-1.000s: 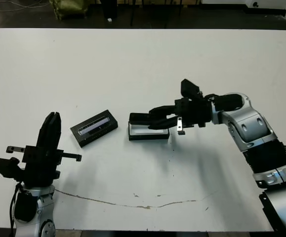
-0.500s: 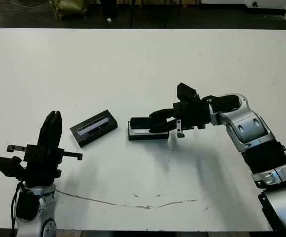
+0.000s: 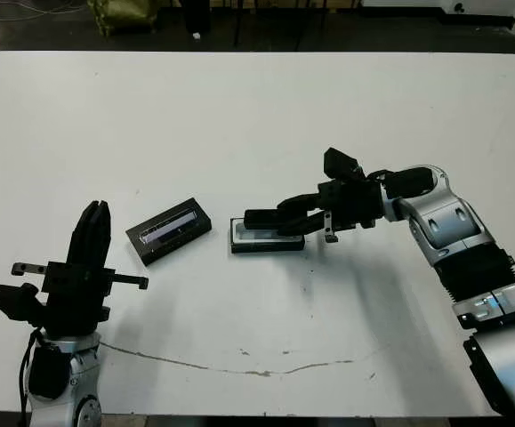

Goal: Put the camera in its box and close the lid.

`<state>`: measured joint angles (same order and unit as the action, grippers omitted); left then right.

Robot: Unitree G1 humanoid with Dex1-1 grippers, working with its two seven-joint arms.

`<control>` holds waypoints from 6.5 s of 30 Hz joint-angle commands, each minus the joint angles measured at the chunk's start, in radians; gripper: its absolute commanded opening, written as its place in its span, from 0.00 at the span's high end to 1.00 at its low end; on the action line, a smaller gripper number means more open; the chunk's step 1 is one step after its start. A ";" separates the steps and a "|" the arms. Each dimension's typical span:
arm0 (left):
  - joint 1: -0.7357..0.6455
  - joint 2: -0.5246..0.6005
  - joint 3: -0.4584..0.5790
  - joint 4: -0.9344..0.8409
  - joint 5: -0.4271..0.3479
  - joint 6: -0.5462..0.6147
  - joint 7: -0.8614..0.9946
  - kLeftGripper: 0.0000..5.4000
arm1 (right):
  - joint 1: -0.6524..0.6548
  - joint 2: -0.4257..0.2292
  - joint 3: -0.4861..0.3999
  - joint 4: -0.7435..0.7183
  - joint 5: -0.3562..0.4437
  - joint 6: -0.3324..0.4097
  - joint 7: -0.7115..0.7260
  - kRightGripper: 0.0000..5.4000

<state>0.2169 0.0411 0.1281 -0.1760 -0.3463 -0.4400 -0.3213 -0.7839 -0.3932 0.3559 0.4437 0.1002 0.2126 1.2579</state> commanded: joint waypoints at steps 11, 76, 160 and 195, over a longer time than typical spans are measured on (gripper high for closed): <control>0.017 0.000 -0.005 0.009 0.003 0.002 0.000 1.00 | -0.036 0.009 0.041 0.017 -0.057 0.001 0.042 0.93; 0.041 -0.012 -0.020 0.006 0.023 -0.004 0.036 1.00 | -0.015 0.063 0.088 0.004 -0.097 0.037 0.028 0.93; -0.078 0.207 0.038 -0.121 0.017 0.250 -0.040 1.00 | 1.106 0.228 -0.608 -0.861 0.110 -0.326 -0.905 1.00; -0.491 0.611 -0.109 0.349 -0.025 0.636 -0.751 0.01 | 1.145 0.205 -0.561 -0.889 0.106 -0.324 -0.968 1.00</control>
<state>-0.2809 0.6601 0.0338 0.1525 -0.3792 0.1759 -1.0627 0.3471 -0.1839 -0.2088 -0.4560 0.2154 -0.1247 0.2973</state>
